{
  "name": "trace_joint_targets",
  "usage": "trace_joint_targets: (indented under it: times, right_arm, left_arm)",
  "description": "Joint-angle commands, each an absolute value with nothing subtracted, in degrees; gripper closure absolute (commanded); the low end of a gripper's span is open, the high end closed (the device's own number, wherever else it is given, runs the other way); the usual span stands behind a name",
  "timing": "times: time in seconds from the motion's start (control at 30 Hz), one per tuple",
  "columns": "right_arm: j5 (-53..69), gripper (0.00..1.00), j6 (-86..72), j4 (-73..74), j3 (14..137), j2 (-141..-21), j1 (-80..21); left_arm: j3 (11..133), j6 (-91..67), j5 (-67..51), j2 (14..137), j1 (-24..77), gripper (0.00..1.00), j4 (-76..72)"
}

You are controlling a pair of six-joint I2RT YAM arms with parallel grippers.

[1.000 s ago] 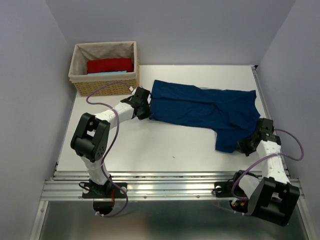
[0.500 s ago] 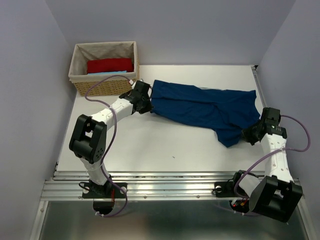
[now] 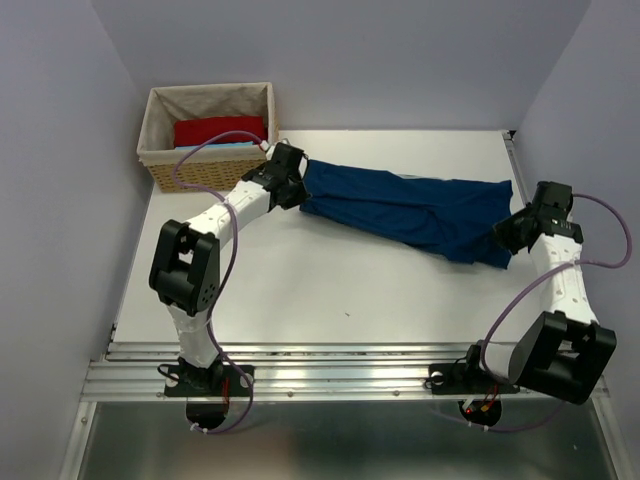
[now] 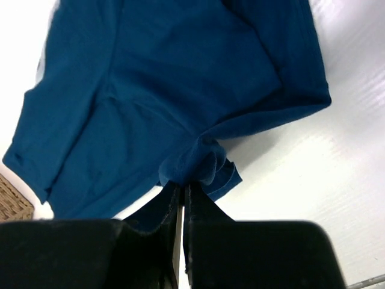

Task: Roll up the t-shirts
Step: Fold the T-shirt at the center of the board.

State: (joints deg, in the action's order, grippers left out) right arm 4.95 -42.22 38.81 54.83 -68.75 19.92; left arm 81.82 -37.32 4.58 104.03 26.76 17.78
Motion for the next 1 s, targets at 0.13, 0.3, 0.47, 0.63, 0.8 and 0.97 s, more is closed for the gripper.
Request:
trace_joint_targets:
  times: [0.13,0.3,0.47,0.63,0.8,0.97]
  right_arm:
    - [4.7,0.99,-40.9,31.1,62.5,-74.7,20.4]
    - [5.0,0.99,-40.0,29.5,66.3,-79.5,20.4]
    - [6.1,0.99,-40.3,28.1,68.5,-82.9,20.4]
    - [8.3,0.99,-40.4,28.2,69.7,-84.3,20.4]
    - [8.8,0.99,-38.2,32.8,66.6,-79.4,20.4]
    - [7.9,0.99,-36.0,41.1,60.3,-69.5,20.4]
  left_arm:
    - [88.6,-36.6,6.7,107.7,25.7,1.0,19.4]
    - [91.1,-36.7,6.7,110.4,25.5,1.0,19.8]
    - [92.7,-36.8,6.9,112.3,25.3,1.0,20.0]
    - [92.7,-36.7,6.2,112.2,25.2,1.0,20.3]
    - [88.7,-34.5,5.3,107.2,25.2,1.0,20.9]
    - [81.9,-31.0,4.1,103.3,25.0,1.0,22.3]
